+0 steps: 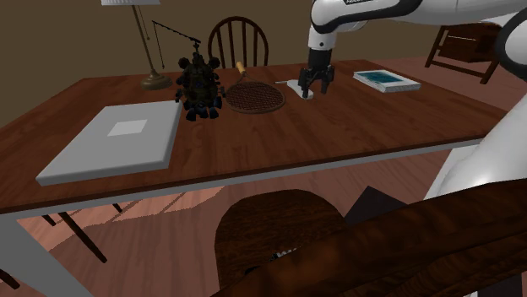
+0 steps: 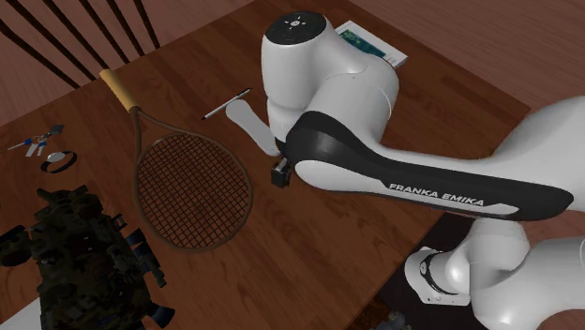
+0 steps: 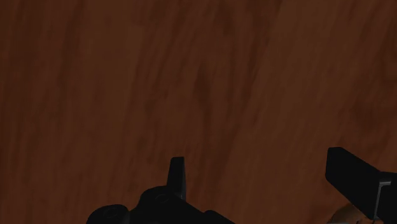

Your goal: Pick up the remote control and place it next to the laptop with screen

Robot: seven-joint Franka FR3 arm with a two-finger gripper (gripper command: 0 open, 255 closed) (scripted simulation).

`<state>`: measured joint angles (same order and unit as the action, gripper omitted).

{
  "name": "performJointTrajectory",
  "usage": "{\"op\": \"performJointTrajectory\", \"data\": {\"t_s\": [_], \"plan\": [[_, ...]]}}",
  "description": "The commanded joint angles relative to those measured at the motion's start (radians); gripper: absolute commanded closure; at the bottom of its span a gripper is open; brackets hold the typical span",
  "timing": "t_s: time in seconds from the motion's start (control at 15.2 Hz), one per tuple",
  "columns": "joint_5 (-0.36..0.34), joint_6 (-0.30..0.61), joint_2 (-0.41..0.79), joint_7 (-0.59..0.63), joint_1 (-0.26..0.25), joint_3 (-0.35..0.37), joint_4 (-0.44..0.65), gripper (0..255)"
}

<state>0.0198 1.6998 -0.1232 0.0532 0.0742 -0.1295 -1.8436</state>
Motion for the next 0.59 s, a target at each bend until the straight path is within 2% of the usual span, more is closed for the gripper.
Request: {"op": "performJointTrajectory", "data": {"t_s": [0.0,0.26,0.53], "plan": [[0.006,-0.008,0.082,0.007,0.01,-0.012,0.093,0],[0.024,-0.05,0.24,0.021,0.035,-0.036,0.295,0],[0.052,-0.119,0.416,0.034,0.071,-0.058,0.543,0]]}}
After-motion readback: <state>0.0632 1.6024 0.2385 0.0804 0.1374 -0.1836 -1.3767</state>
